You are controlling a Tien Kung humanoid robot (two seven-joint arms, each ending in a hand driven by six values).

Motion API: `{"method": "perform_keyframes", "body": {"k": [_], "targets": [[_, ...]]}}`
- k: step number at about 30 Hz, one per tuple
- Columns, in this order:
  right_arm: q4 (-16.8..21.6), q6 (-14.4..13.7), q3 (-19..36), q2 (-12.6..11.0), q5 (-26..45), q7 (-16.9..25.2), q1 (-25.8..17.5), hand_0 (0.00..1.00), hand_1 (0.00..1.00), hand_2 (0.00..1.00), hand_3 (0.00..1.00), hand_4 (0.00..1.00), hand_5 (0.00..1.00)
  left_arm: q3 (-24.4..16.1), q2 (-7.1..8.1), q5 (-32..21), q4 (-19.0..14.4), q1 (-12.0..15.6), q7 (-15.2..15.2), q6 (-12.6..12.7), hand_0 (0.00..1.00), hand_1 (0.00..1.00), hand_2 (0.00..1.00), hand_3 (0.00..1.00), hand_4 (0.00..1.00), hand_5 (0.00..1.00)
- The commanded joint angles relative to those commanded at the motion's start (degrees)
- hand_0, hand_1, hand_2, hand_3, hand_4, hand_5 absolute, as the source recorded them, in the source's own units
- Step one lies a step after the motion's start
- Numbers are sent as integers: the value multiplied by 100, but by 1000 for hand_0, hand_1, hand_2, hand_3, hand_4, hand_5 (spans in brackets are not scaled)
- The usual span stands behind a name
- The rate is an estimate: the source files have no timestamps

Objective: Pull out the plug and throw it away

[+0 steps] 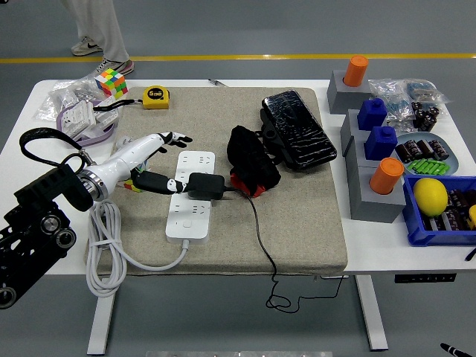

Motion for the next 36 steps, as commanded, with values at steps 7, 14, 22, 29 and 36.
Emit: {"method": "perform_keyframes", "body": {"k": [7, 14, 22, 29, 36], "targets": [[-1, 3, -51, 5, 23, 2, -2, 633, 626, 623, 568, 988, 443, 291, -141, 150, 295, -231, -36, 85, 763, 825, 835, 856, 998, 210], [-3, 2, -77, -5, 40, 2, 1, 633, 626, 623, 568, 988, 442, 536, -339, 218, 714, -512, -5, 79, 746, 780, 795, 831, 989, 195], [-7, 0, -66, -8, 34, 2, -2, 633, 626, 623, 568, 988, 442, 736, -507, 216, 917, -668, 85, -3, 737, 765, 782, 817, 981, 172], [-8, -2, -68, -5, 36, 5, -10, 632, 626, 623, 568, 988, 442, 847, -610, 203, 1063, -752, 101, -4, 681, 725, 742, 787, 959, 156], [-7, -1, -70, -8, 42, 6, -5, 633, 626, 622, 568, 987, 442, 929, -652, 184, 1252, -844, 135, 12, 661, 711, 714, 766, 955, 156]]}}
